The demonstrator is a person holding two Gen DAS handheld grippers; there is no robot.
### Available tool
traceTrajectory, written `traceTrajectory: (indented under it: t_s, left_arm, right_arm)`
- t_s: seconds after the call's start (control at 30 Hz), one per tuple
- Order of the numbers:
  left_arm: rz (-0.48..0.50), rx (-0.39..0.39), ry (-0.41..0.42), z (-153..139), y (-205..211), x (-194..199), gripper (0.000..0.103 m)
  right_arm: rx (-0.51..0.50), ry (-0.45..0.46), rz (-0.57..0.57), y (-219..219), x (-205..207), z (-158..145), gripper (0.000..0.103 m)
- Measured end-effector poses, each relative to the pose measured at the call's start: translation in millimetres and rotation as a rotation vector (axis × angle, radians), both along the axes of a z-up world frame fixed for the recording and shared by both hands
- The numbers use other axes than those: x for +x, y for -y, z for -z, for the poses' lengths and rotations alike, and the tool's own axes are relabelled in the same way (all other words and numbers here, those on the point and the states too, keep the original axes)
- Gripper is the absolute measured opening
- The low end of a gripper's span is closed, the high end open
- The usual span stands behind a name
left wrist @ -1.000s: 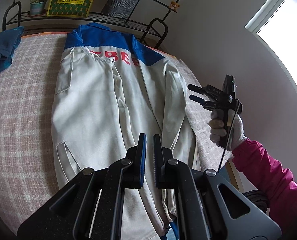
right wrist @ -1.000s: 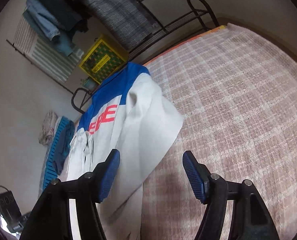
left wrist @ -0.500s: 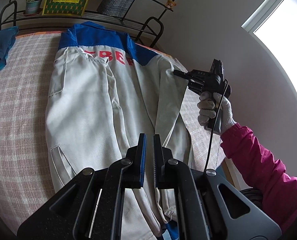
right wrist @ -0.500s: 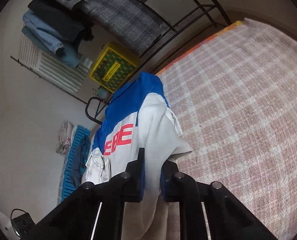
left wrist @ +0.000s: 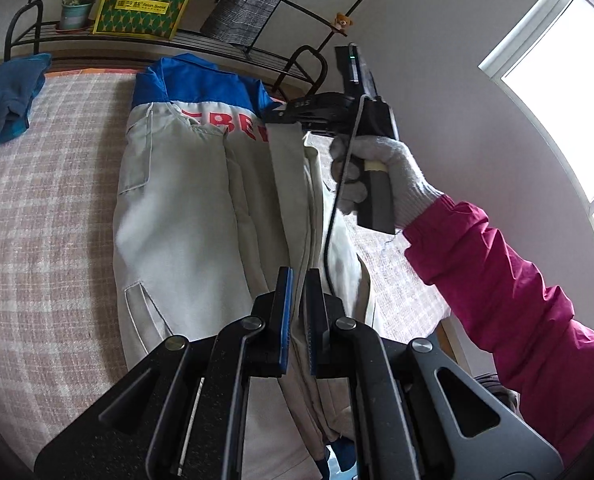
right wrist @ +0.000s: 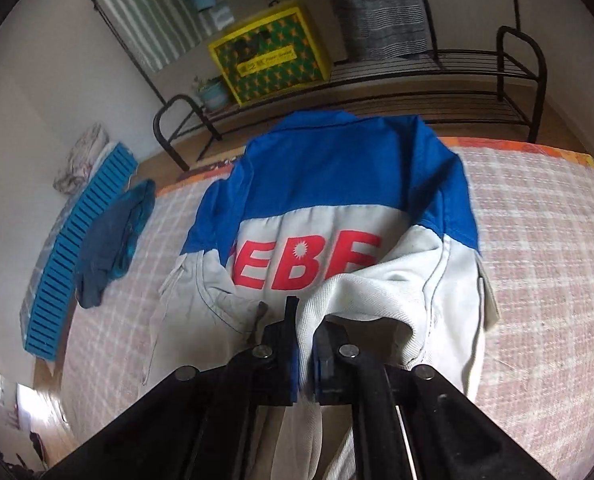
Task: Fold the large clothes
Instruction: 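Pinch and smooth the folded panel near the collar with the right tool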
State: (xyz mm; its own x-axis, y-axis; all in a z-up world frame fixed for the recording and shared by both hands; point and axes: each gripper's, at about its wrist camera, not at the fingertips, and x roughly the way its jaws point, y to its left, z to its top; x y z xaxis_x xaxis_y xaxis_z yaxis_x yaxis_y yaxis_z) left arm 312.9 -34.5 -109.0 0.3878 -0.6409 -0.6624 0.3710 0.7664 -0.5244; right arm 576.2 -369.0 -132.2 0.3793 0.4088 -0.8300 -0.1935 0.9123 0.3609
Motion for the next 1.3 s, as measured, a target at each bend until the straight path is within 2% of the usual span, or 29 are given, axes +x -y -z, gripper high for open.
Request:
traceTrajectory:
  t_s: [0.07, 0.17, 0.2, 0.3, 0.37, 0.43, 0.5, 0.6, 0.63, 0.7, 0.73, 0.8, 0.9, 0.97, 1.03, 1.1, 1.27, 1.3]
  left_arm:
    - [0.001, 0.006, 0.002, 0.2, -2.1, 0.1, 0.003]
    - [-0.006, 0.008, -0.008, 1.0, -5.2, -0.8, 0.003]
    - [-0.005, 0.003, -0.008, 0.2, -6.2, -2.3, 0.003]
    - [-0.003, 0.008, 0.017, -4.7, -8.0, -7.1, 0.003]
    - [-0.001, 0.002, 0.023, -6.4, -8.4, -9.9, 0.003]
    - [0.000, -0.004, 0.020, -7.0, -8.8, -10.7, 0.003]
    - [0.000, -0.005, 0.021, -7.9, -8.2, -11.1, 0.003]
    - [-0.002, -0.004, 0.026, -8.9, -7.9, -10.6, 0.003]
    - [-0.006, -0.004, 0.025, -8.4, -8.7, -9.1, 0.003]
    - [-0.017, -0.004, 0.022, -7.4, -10.0, -7.4, 0.003]
    - [-0.022, -0.004, 0.019, -6.8, -11.2, -6.5, 0.003]
    - [-0.028, 0.004, 0.015, -5.5, -12.5, -5.1, 0.003]
    - [-0.032, -0.005, 0.005, -4.3, -15.2, -5.7, 0.003]
    - [-0.032, 0.001, 0.011, -4.9, -15.9, -6.1, 0.003]
    - [-0.034, -0.003, 0.003, -3.6, -15.8, -5.9, 0.003]
    - [-0.036, 0.000, 0.000, -2.2, -15.9, -5.3, 0.003]
    - [-0.050, 0.020, 0.002, 0.5, -17.9, -2.8, 0.003]
    - [-0.056, 0.025, -0.001, 1.8, -18.5, -2.1, 0.003]
  right_arm:
    - [-0.047, -0.036, -0.048, -22.9, 6.8, 19.8, 0.003]
    - [-0.099, -0.136, -0.109, -42.9, 8.8, 42.1, 0.013]
    - [-0.065, -0.134, -0.122, -40.7, 5.2, 37.5, 0.021]
    - [0.052, -0.099, -0.151, -17.8, -10.9, 6.2, 0.033]
    - [0.085, -0.052, -0.164, 2.4, -23.7, -16.9, 0.033]
    - [-0.024, -0.008, -0.126, 19.9, -30.0, -30.0, 0.033]
    - [-0.141, -0.012, -0.097, 24.8, -26.4, -29.3, 0.036]
    - [-0.148, -0.072, -0.081, 27.0, -14.0, -14.1, 0.036]
    - [-0.180, -0.072, -0.089, 22.1, -10.0, -7.9, 0.037]
    - [-0.286, -0.078, -0.090, 9.4, -2.9, 6.9, 0.036]
    - [-0.332, -0.086, -0.082, 4.7, 0.7, 13.3, 0.030]
    - [-0.346, -0.086, -0.065, 3.9, 3.6, 20.2, 0.007]
    - [-0.290, -0.002, -0.065, 0.2, -5.4, 1.7, 0.006]
    - [-0.299, 0.069, -0.085, -6.2, -12.2, -17.2, 0.006]
    - [-0.278, 0.087, -0.107, -14.0, -9.3, -23.4, 0.005]
    - [-0.293, 0.081, -0.121, -28.0, -1.5, -11.6, 0.005]
    - [-0.360, 0.011, -0.174, -62.7, 6.7, 41.5, 0.006]
    - [-0.343, 0.023, -0.174, -60.5, 5.6, 40.6, 0.010]
